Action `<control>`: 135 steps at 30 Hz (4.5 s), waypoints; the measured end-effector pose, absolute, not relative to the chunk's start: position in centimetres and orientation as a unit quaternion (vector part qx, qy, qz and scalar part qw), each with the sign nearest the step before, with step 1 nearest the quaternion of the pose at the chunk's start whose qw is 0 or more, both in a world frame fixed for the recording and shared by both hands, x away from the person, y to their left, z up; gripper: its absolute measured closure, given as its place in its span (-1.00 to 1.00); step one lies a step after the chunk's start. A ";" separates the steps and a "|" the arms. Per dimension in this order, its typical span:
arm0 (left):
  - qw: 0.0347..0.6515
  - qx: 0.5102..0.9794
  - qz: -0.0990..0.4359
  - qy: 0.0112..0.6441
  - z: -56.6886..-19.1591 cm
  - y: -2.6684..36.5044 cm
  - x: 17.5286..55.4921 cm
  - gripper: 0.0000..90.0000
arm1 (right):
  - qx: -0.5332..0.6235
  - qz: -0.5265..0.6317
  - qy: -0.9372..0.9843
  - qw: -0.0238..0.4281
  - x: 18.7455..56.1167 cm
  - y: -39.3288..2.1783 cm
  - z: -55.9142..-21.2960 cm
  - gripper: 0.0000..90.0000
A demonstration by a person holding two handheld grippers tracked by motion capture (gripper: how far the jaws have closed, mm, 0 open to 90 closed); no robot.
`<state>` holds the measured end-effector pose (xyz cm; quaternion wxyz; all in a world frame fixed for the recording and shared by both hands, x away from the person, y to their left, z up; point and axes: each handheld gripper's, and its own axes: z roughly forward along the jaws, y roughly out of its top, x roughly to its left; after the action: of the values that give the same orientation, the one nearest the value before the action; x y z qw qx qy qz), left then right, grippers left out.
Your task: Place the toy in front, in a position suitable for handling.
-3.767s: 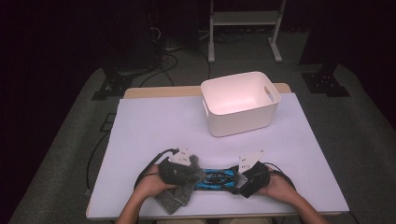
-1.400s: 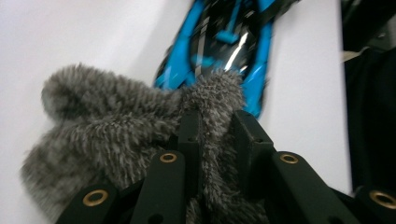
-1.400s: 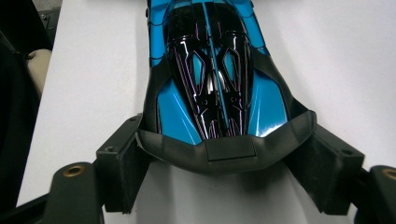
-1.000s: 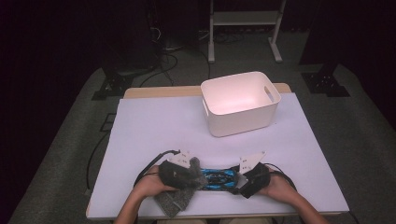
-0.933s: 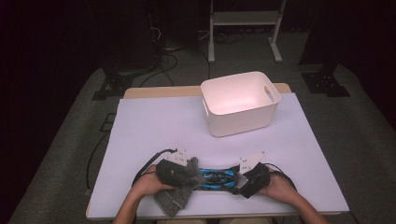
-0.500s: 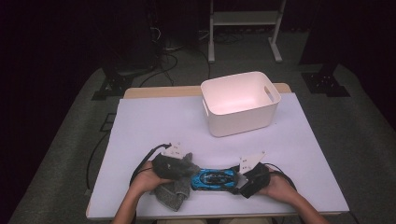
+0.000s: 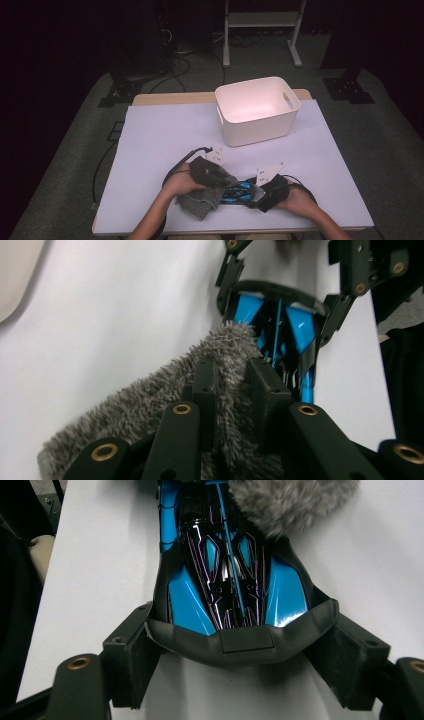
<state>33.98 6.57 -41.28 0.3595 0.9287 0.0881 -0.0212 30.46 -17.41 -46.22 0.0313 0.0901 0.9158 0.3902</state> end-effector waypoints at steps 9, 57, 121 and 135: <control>0.358 0.932 -0.037 0.041 -40.8 5.1 32.1 0.65 | 0.090 0.392 0.915 0.033 30.4 -17.4 -46.3 -0.47; 0.314 0.948 0.011 0.047 -40.6 8.0 31.2 0.63 | 0.090 0.395 0.914 0.034 30.4 -17.5 -46.3 -0.46; 0.318 0.947 -0.038 0.013 -40.8 1.7 31.5 0.70 | 0.099 0.410 0.906 0.031 30.5 -15.7 -46.4 -0.49; 0.292 0.955 -0.004 0.055 -40.4 2.7 33.3 0.67 | 0.100 0.410 0.906 0.024 30.5 -15.6 -46.4 -0.48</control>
<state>33.31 2.67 -40.36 0.2919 0.9549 0.0550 -0.0042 30.48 -15.64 -46.43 0.0241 0.1004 0.9063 0.4099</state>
